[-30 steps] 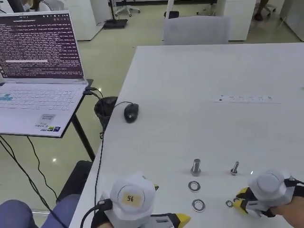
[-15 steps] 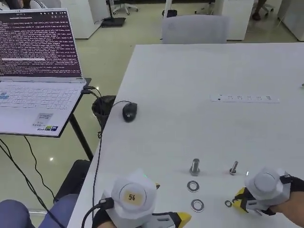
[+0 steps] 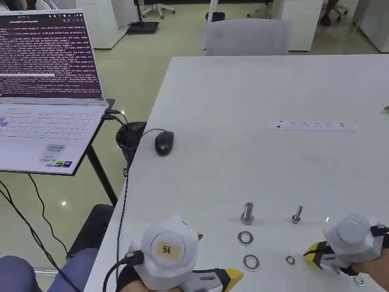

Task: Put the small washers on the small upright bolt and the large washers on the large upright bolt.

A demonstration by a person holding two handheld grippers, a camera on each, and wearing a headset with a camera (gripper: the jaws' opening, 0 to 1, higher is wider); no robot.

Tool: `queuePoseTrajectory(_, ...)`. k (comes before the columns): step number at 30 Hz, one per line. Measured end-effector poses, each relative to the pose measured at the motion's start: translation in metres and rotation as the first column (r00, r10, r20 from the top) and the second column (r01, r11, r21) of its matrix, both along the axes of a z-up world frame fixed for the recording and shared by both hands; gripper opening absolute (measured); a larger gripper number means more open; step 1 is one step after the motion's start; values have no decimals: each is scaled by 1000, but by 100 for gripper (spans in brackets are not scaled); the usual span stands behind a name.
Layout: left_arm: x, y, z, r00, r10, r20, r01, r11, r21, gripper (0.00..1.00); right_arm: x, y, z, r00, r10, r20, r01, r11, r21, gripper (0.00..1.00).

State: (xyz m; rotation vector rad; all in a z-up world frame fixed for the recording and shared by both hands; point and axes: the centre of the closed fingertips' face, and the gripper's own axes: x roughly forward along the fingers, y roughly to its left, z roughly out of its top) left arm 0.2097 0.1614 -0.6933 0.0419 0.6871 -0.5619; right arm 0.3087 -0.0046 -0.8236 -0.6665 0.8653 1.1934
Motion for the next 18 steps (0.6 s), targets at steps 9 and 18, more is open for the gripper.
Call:
queuePoseTrajectory(9,-2,1,-1,1000,14,-4,-14,1000,-10,61,1,-31,5,994,-113,-14,113,993,31,17)
queuePoseTrajectory(18,-1,-1,-3,1000,8,-7,-8,1000,-14,61,-5,-55,7,990,-140,-21,140,990,17,23)
